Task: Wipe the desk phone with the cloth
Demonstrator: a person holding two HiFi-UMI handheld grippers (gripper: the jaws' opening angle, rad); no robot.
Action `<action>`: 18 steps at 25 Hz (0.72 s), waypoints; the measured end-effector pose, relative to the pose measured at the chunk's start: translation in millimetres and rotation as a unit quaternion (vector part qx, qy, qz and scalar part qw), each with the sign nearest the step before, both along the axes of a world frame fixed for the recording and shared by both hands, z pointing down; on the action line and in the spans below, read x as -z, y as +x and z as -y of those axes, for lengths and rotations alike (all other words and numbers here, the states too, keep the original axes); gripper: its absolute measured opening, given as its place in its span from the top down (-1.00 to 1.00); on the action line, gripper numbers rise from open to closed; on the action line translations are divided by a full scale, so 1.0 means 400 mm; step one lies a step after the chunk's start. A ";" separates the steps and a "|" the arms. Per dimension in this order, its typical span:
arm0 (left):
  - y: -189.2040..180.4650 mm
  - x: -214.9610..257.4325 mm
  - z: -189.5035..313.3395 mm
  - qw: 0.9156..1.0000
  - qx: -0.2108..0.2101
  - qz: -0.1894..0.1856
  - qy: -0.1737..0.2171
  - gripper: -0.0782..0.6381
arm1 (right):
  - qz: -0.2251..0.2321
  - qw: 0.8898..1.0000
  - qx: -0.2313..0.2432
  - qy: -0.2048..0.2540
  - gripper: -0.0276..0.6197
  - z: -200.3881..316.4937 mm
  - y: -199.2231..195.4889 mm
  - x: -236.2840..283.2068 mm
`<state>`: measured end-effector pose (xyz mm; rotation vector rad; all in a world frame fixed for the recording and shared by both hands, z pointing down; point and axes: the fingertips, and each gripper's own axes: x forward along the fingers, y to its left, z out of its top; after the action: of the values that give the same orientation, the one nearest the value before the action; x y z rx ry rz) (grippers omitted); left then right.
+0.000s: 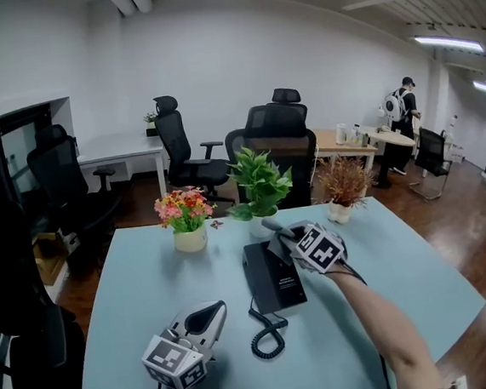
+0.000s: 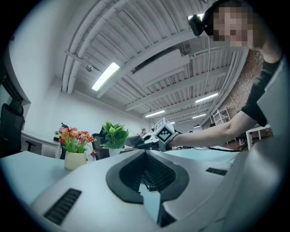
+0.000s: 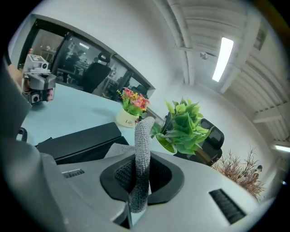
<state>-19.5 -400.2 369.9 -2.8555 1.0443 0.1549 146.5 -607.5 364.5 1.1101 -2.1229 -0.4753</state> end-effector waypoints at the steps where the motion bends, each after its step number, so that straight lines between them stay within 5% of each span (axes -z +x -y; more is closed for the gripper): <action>1: 0.000 -0.001 0.001 1.000 0.000 0.000 0.000 0.76 | -0.004 1.000 -0.002 -0.005 0.93 0.012 0.000 -0.009; 10: -0.006 -0.010 0.005 1.000 0.000 0.006 0.000 0.76 | -0.062 0.996 0.058 -0.032 0.93 -0.169 -0.002 -0.129; 18: 0.018 -0.029 -0.015 1.000 -0.002 0.013 -0.010 0.76 | -0.056 0.994 0.077 -0.054 0.93 -0.390 0.051 -0.230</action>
<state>-12.3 -394.1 381.6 -2.8700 1.0418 0.1070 166.8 -451.6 456.6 0.8437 -2.1173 -0.4766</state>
